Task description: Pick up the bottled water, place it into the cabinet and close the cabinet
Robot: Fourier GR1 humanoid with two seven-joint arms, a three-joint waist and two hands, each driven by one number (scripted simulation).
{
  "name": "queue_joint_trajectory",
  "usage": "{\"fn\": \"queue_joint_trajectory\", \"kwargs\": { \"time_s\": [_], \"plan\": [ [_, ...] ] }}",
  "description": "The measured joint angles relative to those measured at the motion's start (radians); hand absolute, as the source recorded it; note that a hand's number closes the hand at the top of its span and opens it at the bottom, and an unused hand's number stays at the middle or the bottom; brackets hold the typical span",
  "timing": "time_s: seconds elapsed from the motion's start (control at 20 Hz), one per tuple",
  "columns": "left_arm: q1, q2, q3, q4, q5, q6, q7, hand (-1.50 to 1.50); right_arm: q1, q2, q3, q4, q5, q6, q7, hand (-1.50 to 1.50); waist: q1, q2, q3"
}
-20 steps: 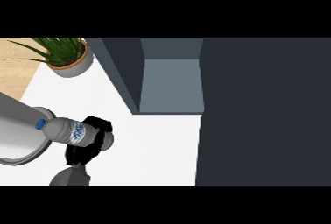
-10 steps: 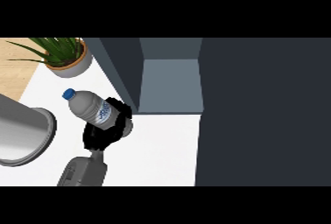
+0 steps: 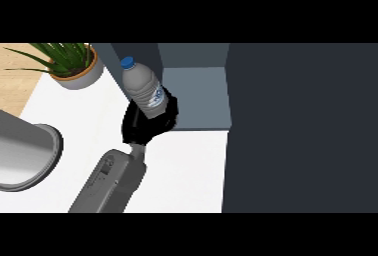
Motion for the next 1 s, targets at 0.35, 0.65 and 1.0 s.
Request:
{"fn": "queue_joint_trajectory", "kwargs": {
  "time_s": [0.35, 0.65, 1.0],
  "plan": [
    [-0.204, 0.000, -0.039, 0.158, -0.039, 0.140, -0.016, 1.50, -0.029, 0.010, 0.010, -0.003, -0.007, -0.021, 0.025, -1.50, -0.007, 0.002, 0.000],
    [-0.399, 0.002, -0.018, 0.389, -0.043, 0.198, -0.049, 1.50, -0.039, 0.003, 0.004, 0.005, -0.022, -0.018, 0.029, -1.50, -0.016, 0.006, -0.001],
    [-0.570, 0.001, 0.004, 0.635, -0.046, 0.266, -0.128, 1.50, -0.043, 0.003, 0.015, 0.012, -0.017, -0.018, 0.026, -1.50, -0.028, 0.008, -0.001]
  ]
}}
